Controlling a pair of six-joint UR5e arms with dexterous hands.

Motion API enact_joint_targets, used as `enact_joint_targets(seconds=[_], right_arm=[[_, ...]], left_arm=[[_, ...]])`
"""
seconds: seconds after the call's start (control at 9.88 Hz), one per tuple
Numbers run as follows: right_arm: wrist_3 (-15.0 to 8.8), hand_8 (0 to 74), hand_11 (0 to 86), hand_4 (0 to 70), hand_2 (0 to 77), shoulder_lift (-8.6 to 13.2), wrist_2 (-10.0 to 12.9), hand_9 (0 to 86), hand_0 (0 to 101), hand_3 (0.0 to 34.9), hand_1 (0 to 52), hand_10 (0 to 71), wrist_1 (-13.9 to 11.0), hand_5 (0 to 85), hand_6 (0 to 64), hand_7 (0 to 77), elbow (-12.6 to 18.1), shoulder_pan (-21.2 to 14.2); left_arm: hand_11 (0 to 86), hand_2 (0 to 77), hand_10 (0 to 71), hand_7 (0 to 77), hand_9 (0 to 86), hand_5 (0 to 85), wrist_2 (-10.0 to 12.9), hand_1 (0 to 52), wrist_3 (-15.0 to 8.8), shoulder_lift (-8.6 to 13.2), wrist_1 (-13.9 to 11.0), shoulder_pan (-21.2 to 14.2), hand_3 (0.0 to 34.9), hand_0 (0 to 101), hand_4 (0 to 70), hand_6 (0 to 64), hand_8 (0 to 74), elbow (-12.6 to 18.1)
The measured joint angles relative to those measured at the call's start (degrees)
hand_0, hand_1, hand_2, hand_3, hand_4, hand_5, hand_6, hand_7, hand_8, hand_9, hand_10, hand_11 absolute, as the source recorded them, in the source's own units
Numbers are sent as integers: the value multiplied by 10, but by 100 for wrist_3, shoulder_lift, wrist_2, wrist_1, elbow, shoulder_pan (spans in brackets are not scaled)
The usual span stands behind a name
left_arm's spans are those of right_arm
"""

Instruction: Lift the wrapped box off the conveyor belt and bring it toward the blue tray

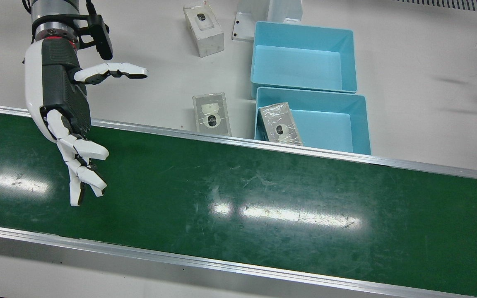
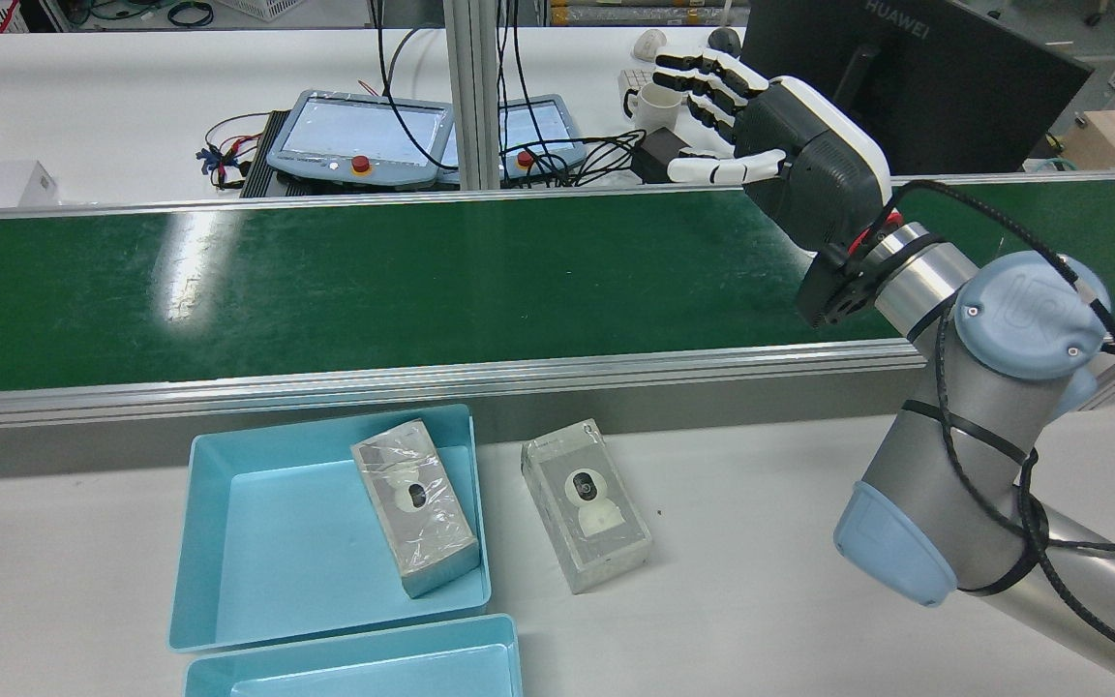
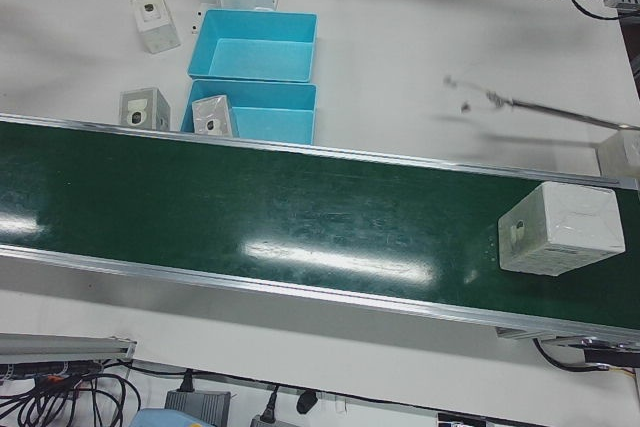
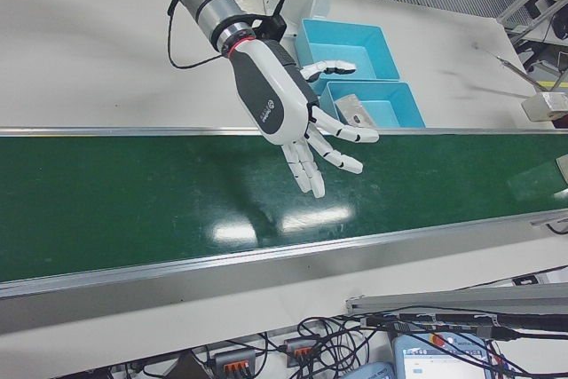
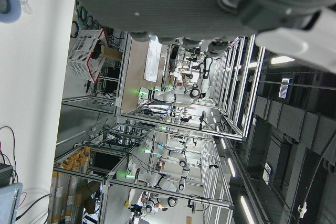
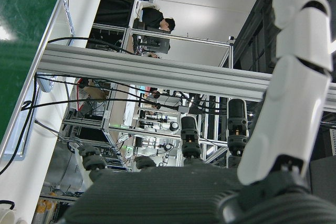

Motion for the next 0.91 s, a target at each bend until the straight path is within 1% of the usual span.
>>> enact_joint_targets(seconds=[0.1, 0.41, 0.51, 0.61, 0.71, 0.81, 0.91], right_arm=[[0, 0, 82, 153, 185, 0, 2, 22, 421, 301, 109, 54, -1, 229, 0, 191, -5, -9], [0, 0, 93, 153, 185, 0, 11, 22, 421, 302, 109, 54, 0, 229, 0, 191, -16, -39], [0, 0, 93, 164, 191, -2, 13, 22, 420, 301, 87, 49, 0, 245, 0, 191, -18, -49], [0, 0, 93, 164, 185, -4, 15, 22, 418, 302, 115, 54, -1, 245, 0, 191, -19, -58], [0, 0, 93, 164, 185, -7, 17, 22, 418, 302, 115, 54, -2, 245, 0, 191, -20, -64], [0, 0, 93, 175, 191, -8, 17, 22, 418, 303, 98, 54, 0, 245, 0, 191, -20, -67], [0, 0, 93, 175, 191, -8, 20, 22, 418, 303, 98, 54, 2, 245, 0, 191, -21, -72]], left_arm=[[0, 11, 5, 5, 5, 5, 0, 0, 0, 0, 0, 0, 0, 0, 5, 0, 0, 0], [0, 5, 5, 5, 5, 5, 0, 0, 0, 0, 0, 0, 0, 0, 0, 5, 5, 0], [0, 11, 5, 5, 0, 5, 0, 0, 0, 0, 0, 0, 0, 0, 0, 0, 5, 0], [0, 11, 5, 5, 0, 5, 0, 0, 0, 0, 0, 0, 0, 0, 0, 0, 5, 0], [0, 5, 5, 5, 0, 5, 0, 0, 0, 0, 0, 0, 0, 0, 0, 5, 5, 0], [0, 5, 5, 5, 0, 5, 0, 0, 0, 0, 0, 0, 0, 0, 0, 5, 5, 0], [0, 11, 0, 5, 5, 5, 0, 0, 0, 0, 0, 0, 0, 0, 5, 0, 0, 0]])
